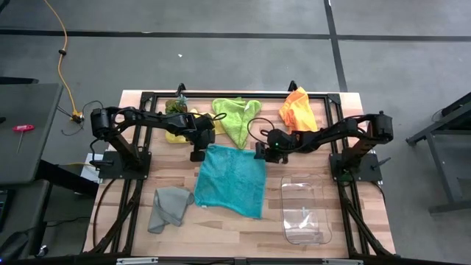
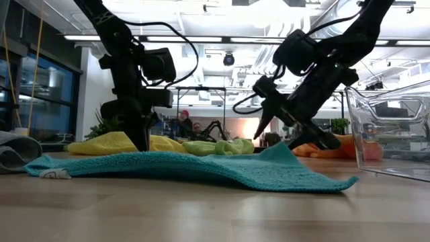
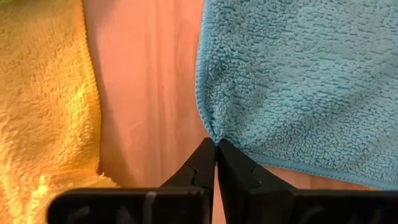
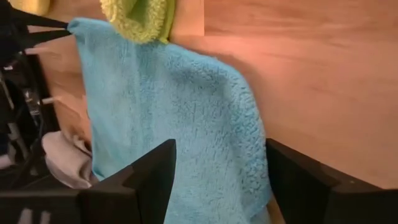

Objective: Fold microfiber towels
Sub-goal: Fold the blue microfiber cloth

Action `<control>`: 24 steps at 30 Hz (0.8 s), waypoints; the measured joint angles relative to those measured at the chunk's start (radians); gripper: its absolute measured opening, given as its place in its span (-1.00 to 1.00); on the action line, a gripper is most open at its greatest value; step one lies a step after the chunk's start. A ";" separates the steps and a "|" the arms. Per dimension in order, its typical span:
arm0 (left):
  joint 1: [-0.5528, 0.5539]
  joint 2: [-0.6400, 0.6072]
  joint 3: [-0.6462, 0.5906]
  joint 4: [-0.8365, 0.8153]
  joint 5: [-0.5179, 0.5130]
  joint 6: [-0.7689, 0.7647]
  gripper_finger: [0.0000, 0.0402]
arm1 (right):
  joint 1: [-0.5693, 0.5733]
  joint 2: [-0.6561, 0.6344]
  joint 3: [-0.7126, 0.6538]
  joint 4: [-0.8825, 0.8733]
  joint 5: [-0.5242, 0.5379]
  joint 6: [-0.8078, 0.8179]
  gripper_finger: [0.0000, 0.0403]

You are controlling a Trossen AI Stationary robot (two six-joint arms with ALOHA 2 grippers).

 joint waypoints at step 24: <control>0.000 0.000 0.000 -0.002 0.022 -0.082 -1.00 | -0.076 -0.002 0.000 -0.018 -0.028 -0.214 -0.94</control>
